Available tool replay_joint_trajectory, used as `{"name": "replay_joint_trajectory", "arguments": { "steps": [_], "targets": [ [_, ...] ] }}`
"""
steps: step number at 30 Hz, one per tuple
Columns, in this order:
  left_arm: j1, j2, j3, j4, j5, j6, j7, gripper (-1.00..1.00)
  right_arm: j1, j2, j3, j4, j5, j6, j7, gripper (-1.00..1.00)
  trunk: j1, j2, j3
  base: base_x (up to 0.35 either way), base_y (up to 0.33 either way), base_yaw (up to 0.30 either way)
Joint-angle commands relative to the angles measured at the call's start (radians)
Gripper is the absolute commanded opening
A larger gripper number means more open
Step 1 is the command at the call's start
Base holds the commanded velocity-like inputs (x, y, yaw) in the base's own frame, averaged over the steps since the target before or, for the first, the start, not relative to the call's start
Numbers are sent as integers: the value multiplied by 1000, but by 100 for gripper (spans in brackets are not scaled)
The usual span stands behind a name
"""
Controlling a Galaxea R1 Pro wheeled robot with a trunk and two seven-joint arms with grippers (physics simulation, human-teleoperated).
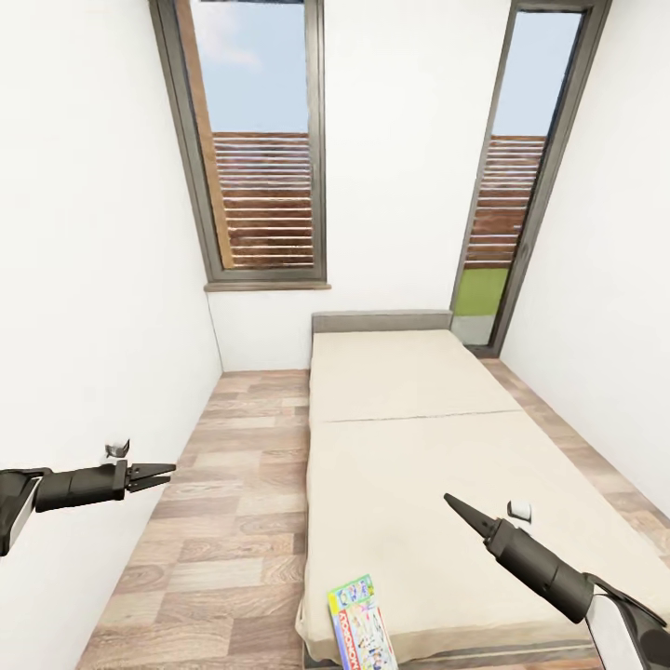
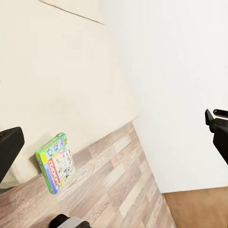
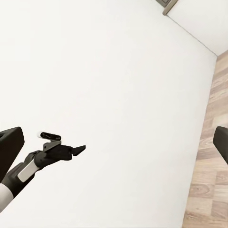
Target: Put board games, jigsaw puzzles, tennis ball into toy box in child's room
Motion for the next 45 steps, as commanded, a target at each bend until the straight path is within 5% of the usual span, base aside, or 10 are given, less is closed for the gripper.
{"name": "replay_joint_trajectory", "arguments": {
  "steps": [1,39,45],
  "targets": [
    [-1,-1,4,-1,-11,11,-8,100,-1,0,-1,0,-3,6,1,100,1,-2,-2,0,-15,40],
    [0,-2,4,-1,-11,10,-8,100,-2,-1,-3,8,-7,8,-2,100,1,-2,-2,-7,-1,60],
    [0,-2,4,-1,-12,10,-8,100,-8,-1,-4,94,-6,15,-11,100,1,-2,-2,0,0,0]
  ]
}}
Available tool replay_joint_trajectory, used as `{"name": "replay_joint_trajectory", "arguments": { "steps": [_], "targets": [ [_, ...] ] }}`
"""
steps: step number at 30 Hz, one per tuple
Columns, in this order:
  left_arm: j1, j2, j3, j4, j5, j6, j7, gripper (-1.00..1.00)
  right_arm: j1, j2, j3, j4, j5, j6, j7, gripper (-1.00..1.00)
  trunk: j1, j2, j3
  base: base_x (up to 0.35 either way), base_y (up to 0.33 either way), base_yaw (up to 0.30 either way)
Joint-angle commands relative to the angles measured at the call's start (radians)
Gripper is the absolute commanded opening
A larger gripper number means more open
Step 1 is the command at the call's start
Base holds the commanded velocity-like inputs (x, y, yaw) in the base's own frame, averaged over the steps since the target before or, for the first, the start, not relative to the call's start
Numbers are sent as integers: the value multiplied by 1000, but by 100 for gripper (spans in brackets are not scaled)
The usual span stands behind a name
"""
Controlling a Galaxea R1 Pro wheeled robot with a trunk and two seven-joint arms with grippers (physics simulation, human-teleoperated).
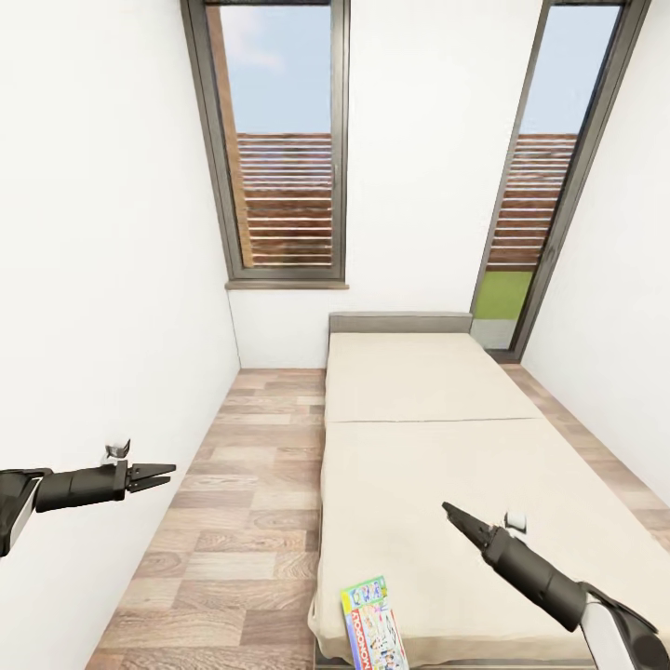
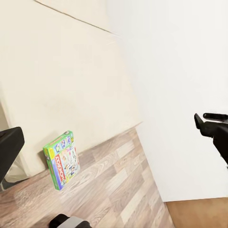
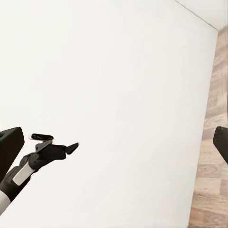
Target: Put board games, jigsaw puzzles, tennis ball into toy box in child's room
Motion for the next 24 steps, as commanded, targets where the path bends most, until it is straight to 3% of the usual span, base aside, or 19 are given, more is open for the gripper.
{"name": "replay_joint_trajectory", "arguments": {
  "steps": [1,9,13,18,22,24],
  "targets": [
    [-1,-1,4,-1,-11,11,-8,100,-10,0,-1,46,-4,7,0,100,1,-2,-2,0,0,0],
    [-1,-13,4,-1,-13,13,-8,100,-106,-20,-2,354,-10,3,-1,100,4,-9,-5,0,0,0],
    [-1,-19,4,-1,-13,14,-8,100,-135,-30,-7,441,-13,2,-5,100,20,-37,-18,0,0,0],
    [-1,-21,5,-1,-14,19,-8,100,-148,-59,-74,568,-18,3,-16,100,39,-72,-34,0,0,0],
    [-1,-21,6,-1,-15,27,-8,100,-150,-67,-143,626,-21,12,-19,100,54,-100,-46,0,0,0],
    [-1,-21,5,-1,-15,29,-8,100,-150,-68,-156,634,-21,23,-19,100,62,-114,-52,0,0,0]
  ]
}}
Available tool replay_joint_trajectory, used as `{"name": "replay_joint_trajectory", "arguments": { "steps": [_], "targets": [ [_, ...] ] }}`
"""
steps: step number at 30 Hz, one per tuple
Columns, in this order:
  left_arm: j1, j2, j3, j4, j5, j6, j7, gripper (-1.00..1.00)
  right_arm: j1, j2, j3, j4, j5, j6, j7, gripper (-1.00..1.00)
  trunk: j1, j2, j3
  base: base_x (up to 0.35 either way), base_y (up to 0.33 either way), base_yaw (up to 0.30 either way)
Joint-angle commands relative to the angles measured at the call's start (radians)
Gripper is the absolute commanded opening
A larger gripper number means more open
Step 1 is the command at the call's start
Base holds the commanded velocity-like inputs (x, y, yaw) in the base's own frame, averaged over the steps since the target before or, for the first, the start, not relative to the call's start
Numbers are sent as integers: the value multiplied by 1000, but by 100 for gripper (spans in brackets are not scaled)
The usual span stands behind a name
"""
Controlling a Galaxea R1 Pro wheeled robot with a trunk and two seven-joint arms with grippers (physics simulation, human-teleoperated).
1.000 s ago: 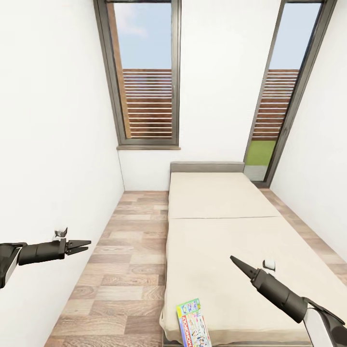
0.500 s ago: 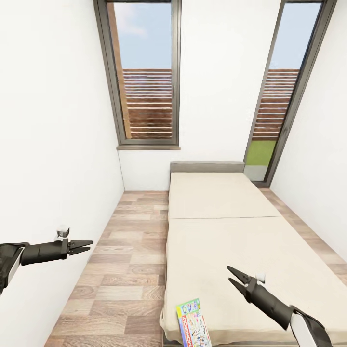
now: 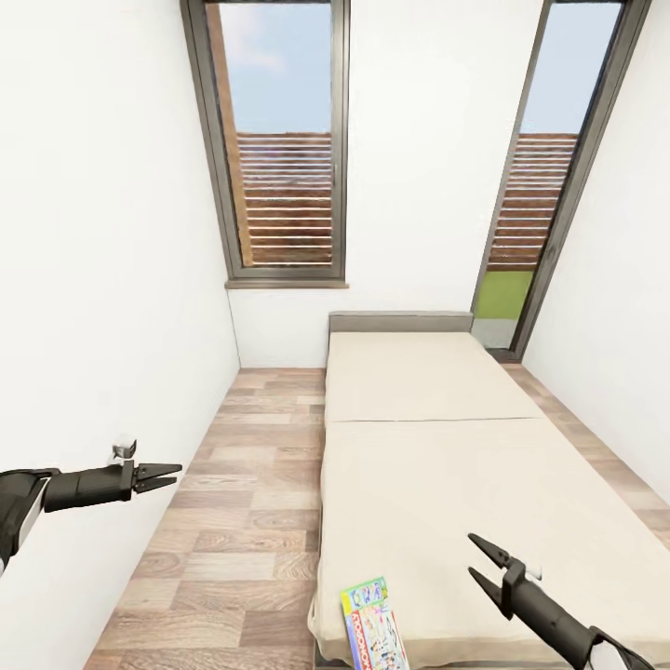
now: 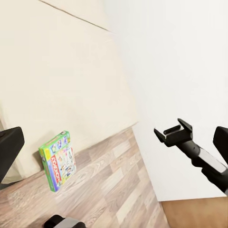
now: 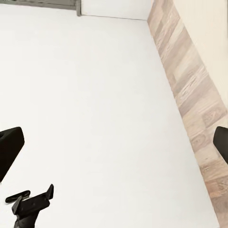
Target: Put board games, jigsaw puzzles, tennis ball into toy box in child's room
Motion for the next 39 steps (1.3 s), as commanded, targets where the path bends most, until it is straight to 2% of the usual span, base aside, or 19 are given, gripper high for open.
{"name": "replay_joint_trajectory", "arguments": {
  "steps": [1,13,21,32,36,39],
  "targets": [
    [-1,-1,4,-1,-11,11,-8,100,-1,0,-7,4,-1,12,2,100,4,-9,-5,0,0,0],
    [-2,-6,6,-1,-11,11,-8,100,1,-8,-17,20,0,63,-7,100,50,-93,-43,0,0,0],
    [-2,-34,4,-1,-12,11,-8,100,8,-14,-24,118,9,74,-3,100,81,-149,-68,0,0,0],
    [-2,-37,1,-1,-12,11,-8,100,16,-15,-20,185,19,61,-3,100,123,-226,-102,0,0,0],
    [-2,-38,1,-1,-12,11,-8,100,15,-13,-19,220,22,23,-3,100,139,-254,-115,0,0,0],
    [-2,-39,1,-1,-12,11,-8,100,14,-13,-16,230,23,-42,-3,100,150,-275,-124,0,0,0]
  ]
}}
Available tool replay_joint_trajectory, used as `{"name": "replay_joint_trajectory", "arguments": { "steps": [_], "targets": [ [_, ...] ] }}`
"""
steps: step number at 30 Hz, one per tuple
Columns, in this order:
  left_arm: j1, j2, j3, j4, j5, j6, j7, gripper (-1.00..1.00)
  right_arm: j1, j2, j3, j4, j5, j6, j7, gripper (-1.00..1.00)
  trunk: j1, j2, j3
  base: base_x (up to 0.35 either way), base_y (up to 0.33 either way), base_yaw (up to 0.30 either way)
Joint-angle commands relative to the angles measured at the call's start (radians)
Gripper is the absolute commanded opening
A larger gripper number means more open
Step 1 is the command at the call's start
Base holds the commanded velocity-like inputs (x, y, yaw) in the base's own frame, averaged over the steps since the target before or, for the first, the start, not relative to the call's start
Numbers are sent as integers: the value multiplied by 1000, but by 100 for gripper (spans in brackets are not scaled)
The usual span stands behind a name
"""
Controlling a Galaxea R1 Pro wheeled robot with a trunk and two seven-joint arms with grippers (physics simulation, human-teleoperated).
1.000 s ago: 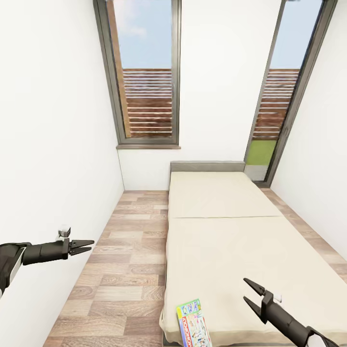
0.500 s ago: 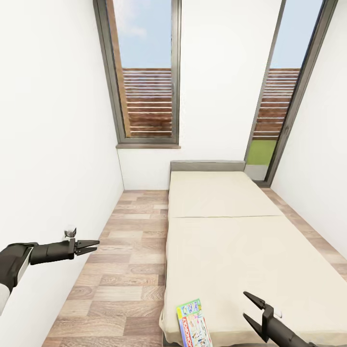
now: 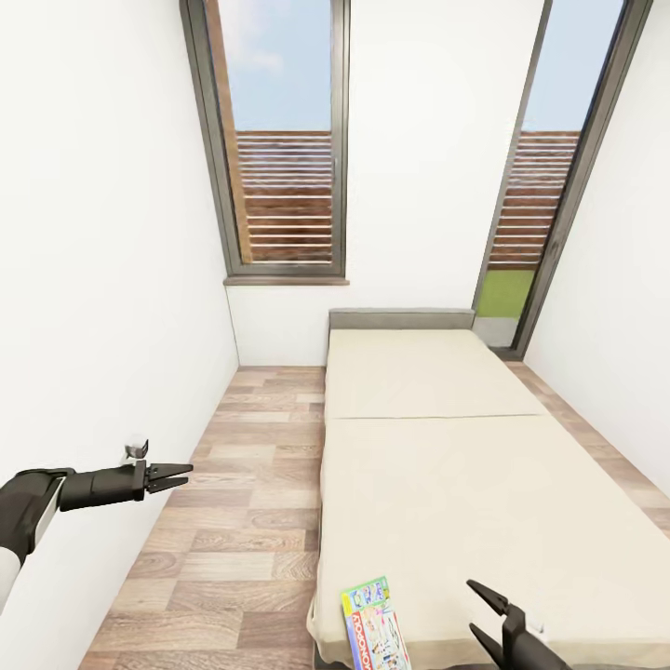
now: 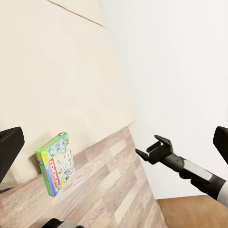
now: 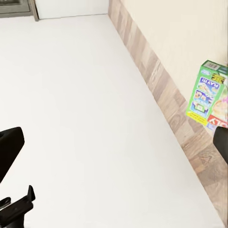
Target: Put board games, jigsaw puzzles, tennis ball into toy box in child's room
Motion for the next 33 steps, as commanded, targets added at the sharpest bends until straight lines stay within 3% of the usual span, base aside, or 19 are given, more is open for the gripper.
{"name": "replay_joint_trajectory", "arguments": {
  "steps": [1,11,18,24,33],
  "targets": [
    [-1,-1,4,-1,-10,11,-8,100,-1,0,2,3,1,-12,0,100,4,-8,-5,0,0,0],
    [-1,-1,5,-1,-10,10,-8,100,-1,9,23,32,34,-56,-32,100,42,-78,-36,0,0,0],
    [-1,-1,6,-1,-10,10,-5,100,-1,12,25,47,57,-139,-108,100,69,-127,-58,0,0,0],
    [-1,-1,6,-1,-10,10,-2,100,-1,7,25,136,64,-179,-148,100,92,-169,-77,0,0,0],
    [-1,-1,6,-1,-10,11,-2,100,-1,4,22,178,62,-219,-201,100,127,-232,-105,0,0,0]
  ]
}}
